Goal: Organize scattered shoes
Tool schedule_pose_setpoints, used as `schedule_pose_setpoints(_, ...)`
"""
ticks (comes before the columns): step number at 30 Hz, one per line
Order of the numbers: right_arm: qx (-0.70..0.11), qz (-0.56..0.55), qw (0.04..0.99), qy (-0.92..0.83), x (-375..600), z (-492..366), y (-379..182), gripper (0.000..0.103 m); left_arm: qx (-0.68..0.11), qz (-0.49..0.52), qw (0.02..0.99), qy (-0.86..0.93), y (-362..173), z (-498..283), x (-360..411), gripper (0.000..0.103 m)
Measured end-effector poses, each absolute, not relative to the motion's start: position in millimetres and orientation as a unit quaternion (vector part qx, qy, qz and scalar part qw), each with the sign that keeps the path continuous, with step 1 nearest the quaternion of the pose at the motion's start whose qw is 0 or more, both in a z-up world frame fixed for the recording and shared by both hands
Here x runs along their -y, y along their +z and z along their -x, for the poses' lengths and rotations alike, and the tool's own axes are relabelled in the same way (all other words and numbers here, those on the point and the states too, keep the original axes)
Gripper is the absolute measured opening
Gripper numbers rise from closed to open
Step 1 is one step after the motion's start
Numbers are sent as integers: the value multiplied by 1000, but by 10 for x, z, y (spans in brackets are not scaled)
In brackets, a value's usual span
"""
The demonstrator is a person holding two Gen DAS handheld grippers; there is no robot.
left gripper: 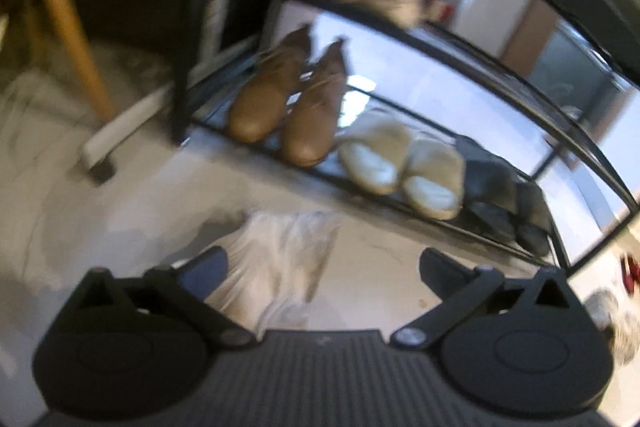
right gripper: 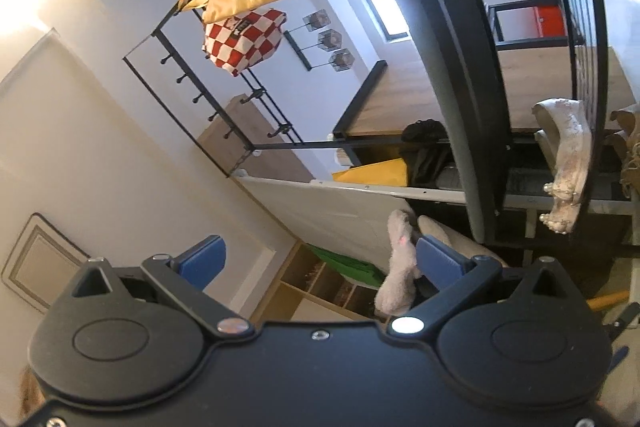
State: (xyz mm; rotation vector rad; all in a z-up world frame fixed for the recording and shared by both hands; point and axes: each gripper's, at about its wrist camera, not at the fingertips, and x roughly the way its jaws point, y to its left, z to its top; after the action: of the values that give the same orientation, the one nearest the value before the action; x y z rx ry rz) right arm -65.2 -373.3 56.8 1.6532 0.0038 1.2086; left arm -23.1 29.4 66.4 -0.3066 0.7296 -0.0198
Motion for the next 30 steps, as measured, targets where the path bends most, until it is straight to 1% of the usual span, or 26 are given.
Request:
schedule_pose_setpoints(3,-12,-688,534,490,3733,642,549,103,-356,123,925,-42,666,233,-137,102)
schedule_pose_setpoints(7,-33,-689,552,469,3717,605,502,103,-377,85,917,-99,662,136,23,102)
schedule_pose_setpoints(11,-61,-691,576,432,3697,553,423,103,-369,34,924,-98,715,72,37,102)
schedule_pose_setpoints(14,-94,-678,609,401,3649,498,386,103,-380,46,922,-52,692,28,-172,102)
schedule_pose_setpoints(17,-141,-660,643,362,3570,413,320,103,-402,77,913,-6,753,-45,-439,102)
schedule_pose_setpoints(18,-173,-643,665,338,3515,363,290,103,-407,86,909,8,811,-77,-573,102)
schedule_pose_setpoints(19,-181,-638,671,332,3496,353,284,103,-407,86,909,7,839,-77,-623,102)
schedule_pose_setpoints(20,-211,-610,700,307,3420,318,275,103,-405,81,911,4,923,-60,-731,102)
schedule_pose_setpoints(21,-246,-559,742,277,3314,286,287,103,-399,68,914,-2,996,-15,-810,102)
schedule_pose_setpoints(23,-281,-490,788,245,3157,257,288,103,-385,35,922,-9,1098,109,-934,102)
schedule_pose_setpoints(25,-328,-388,838,201,2901,226,261,103,-367,5,930,-11,1124,248,-1009,102)
schedule_pose_setpoints(26,-334,-365,847,194,2829,229,262,103,-362,5,932,-5,1115,301,-1047,102)
schedule_pose_setpoints(27,-345,-308,868,180,2671,247,260,103,-364,21,931,-1,1100,313,-1092,102)
schedule_pose_setpoints(28,-345,-266,885,167,2571,280,269,100,-367,46,929,-4,1087,294,-1140,102)
schedule_pose_setpoints(30,-335,-224,905,138,2444,329,297,100,-374,93,922,-11,1057,251,-1231,102)
